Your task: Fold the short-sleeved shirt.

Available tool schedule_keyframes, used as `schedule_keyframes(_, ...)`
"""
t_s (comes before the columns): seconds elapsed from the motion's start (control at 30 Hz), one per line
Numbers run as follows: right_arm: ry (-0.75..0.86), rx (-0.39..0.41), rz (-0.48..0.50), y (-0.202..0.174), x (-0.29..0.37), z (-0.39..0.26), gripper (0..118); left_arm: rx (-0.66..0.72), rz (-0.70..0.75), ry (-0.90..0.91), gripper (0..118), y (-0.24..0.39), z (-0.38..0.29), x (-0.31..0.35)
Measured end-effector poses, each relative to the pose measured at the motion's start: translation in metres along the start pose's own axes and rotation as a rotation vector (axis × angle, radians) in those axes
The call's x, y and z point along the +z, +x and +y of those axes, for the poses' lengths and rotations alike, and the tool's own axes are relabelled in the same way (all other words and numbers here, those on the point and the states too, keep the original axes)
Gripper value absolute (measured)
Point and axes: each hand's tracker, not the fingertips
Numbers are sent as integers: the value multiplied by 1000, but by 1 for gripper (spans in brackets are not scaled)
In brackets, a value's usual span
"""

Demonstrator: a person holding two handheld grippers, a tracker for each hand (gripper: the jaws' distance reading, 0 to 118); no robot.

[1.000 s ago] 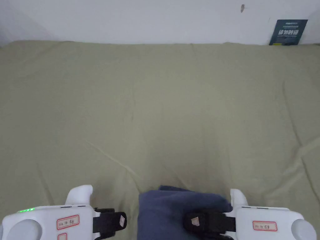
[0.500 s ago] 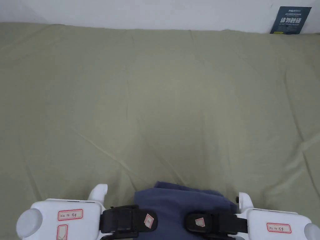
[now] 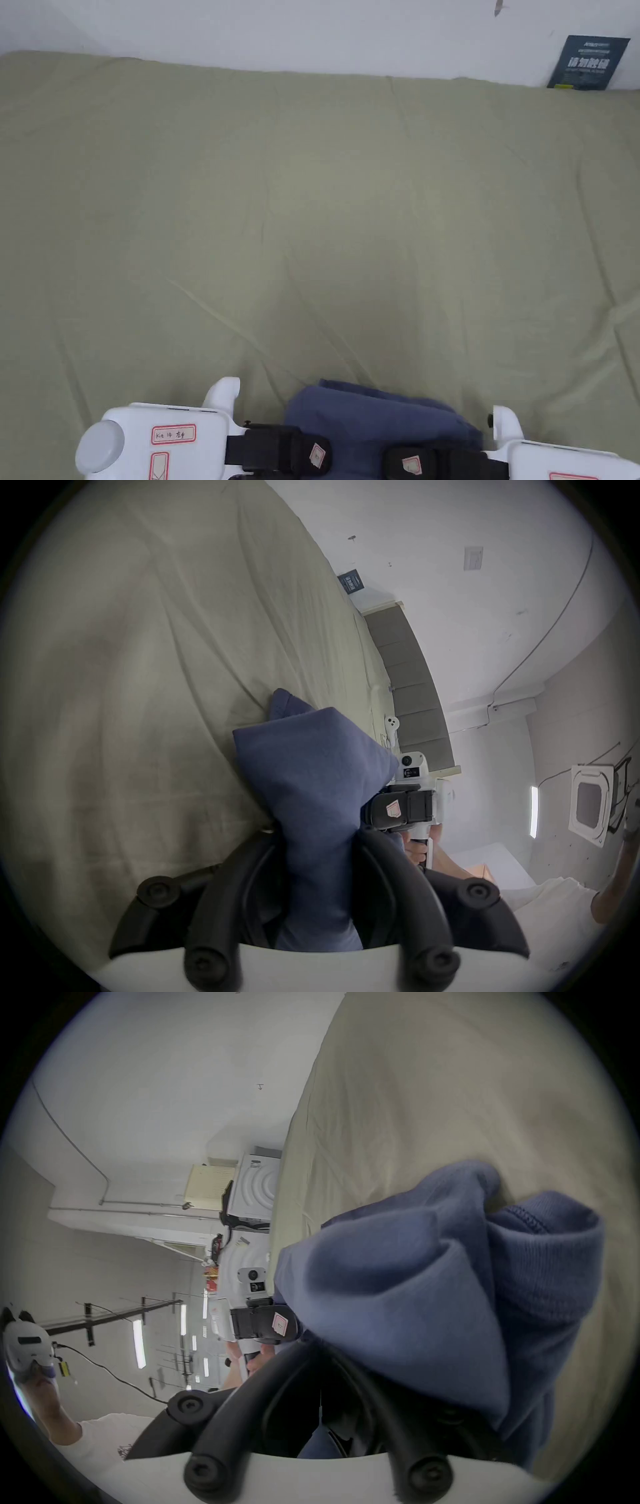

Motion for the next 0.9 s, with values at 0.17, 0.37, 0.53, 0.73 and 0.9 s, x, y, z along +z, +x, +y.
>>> schedule_keyframes(0.17,41,69,-30,-28,22,1,0,-46,50,9,28,8,9,40)
schedule_keyframes(0.37,113,149,-99,-53,46,18,0,-15,283,179,28,-4,32,182)
schedule_keyframes(0.53,162,166,-126,-52,57,39,0,32,532,224,28,-37,58,314)
schedule_keyframes(0.73,232,156,-157,-53,51,50,0,117,765,268,28,-57,86,391)
schedule_keyframes(0.9,232,155,-171,-58,39,55,0,129,731,274,31,-64,91,386)
